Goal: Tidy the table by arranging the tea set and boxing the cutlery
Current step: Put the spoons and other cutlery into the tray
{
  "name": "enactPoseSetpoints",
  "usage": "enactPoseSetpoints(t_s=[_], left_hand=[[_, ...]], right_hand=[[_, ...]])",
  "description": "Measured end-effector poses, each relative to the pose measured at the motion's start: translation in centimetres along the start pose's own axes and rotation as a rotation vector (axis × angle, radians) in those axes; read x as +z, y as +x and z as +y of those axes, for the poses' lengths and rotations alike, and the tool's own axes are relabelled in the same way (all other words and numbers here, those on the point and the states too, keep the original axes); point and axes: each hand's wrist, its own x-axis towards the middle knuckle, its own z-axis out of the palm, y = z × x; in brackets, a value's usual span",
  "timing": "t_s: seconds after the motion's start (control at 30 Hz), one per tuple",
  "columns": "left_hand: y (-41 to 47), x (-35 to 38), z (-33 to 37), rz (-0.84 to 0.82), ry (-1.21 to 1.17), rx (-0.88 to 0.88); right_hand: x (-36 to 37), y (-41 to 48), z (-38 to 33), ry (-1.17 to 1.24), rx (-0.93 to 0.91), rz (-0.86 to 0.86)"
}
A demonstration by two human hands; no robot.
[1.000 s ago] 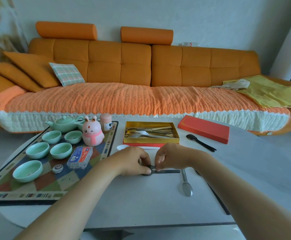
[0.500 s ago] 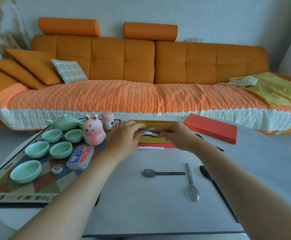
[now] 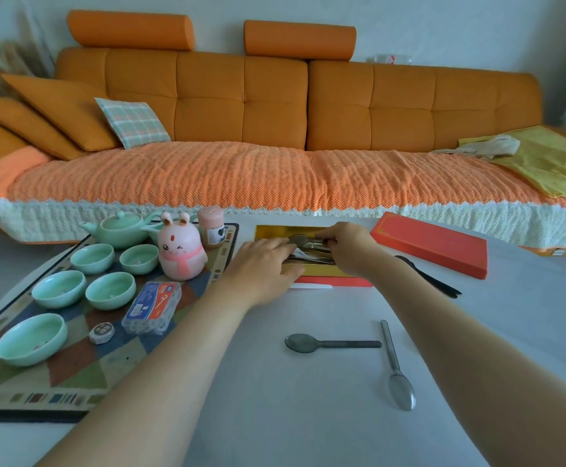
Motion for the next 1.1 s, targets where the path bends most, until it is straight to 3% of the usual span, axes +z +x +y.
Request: enactPoseSetpoints(t_s=[0.23,0.4,0.53,0.73,0.83,0.9,1.1], left_hand=[[0.0,0.0,0.0,-0.034,0.06,0.012],[-0.4,0.0,0.2,-0.033,0.043,0.016],[-1.0,-0.2,0.4,0.044,-0.011,0.044],[-2.5,-1.2,1.5,0.238,0.002,0.153],[-3.4,-1.4,2.2,0.266,-0.008,0.206],[-4.1,-1.7,2.9,0.195,-0.1,0.17],[-5.8,-2.4,4.1,-0.257,-0.375,0.021]], right_hand=[[-0.1,-0.4,0.1,0.019,-0.102,0.016],[-0.2,-2.2,-0.1,0.036,-0.22,-0.073],[-0.4,-2.9,0.0,0.105,-0.266,0.039],[-1.5,-5.0,0.3,0.022,-0.466,0.207],[-2.5,-7.2,-0.4,0.053,-0.42,0.051],[-2.9,-8.5,-0.8,0.041,-0.394,-0.104],[-2.5,-11.1,-0.9,-0.036,-0.32,-0.458]])
